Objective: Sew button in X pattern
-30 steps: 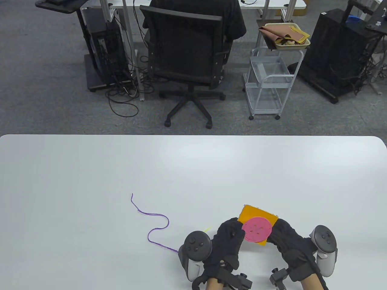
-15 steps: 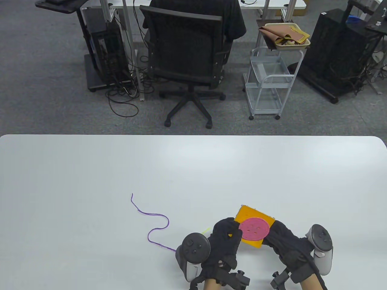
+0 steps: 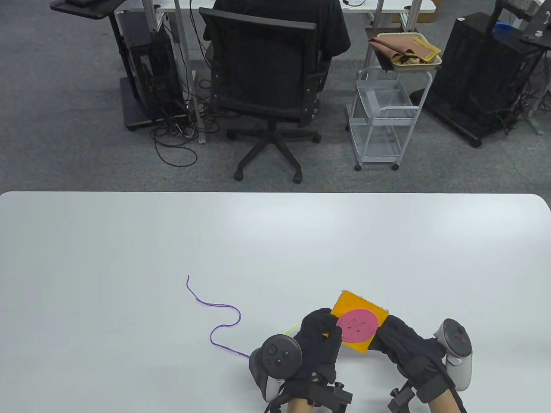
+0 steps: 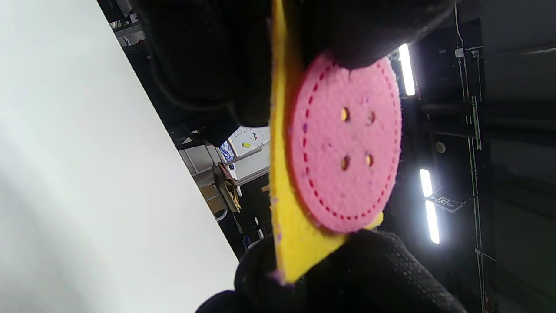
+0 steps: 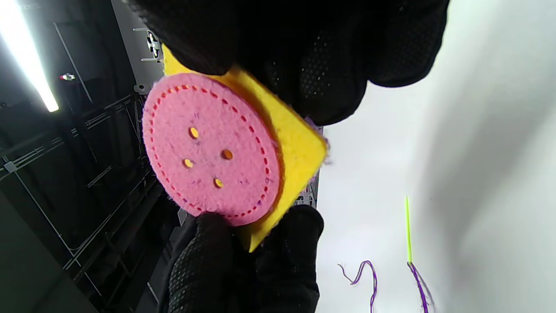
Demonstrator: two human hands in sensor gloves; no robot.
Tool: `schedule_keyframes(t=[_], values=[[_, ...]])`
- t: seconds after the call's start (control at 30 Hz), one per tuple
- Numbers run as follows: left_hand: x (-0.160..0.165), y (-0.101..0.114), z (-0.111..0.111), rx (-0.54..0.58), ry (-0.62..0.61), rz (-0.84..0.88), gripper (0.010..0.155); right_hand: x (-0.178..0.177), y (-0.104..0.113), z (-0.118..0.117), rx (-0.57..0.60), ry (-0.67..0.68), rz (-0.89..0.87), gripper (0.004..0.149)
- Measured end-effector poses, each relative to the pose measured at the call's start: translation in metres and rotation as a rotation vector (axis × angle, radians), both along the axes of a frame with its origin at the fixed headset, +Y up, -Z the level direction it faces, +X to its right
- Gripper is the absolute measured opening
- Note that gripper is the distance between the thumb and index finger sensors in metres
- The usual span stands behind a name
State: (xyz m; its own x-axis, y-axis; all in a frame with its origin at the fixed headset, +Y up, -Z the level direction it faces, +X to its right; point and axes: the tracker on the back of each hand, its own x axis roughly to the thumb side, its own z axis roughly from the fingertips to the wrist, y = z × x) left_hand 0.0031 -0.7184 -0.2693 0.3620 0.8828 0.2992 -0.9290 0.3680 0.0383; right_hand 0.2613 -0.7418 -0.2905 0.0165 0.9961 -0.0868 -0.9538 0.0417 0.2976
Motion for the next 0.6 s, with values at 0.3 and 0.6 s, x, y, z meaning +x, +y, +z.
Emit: schedule_keyframes(t=[0.3,0.6], values=[[-0.0001,0.0001,0.0,0.021,0.015,-0.029,0.032,-0.0031,-0.0003,0.0004,0.005,0.036,-0.012,0.055],[0.0038,-0.0018,0.0004,0.012,0.003,-0.044,0.032,-0.0065,0.0035,0.0015,0.04,0.033,0.079,0.052]])
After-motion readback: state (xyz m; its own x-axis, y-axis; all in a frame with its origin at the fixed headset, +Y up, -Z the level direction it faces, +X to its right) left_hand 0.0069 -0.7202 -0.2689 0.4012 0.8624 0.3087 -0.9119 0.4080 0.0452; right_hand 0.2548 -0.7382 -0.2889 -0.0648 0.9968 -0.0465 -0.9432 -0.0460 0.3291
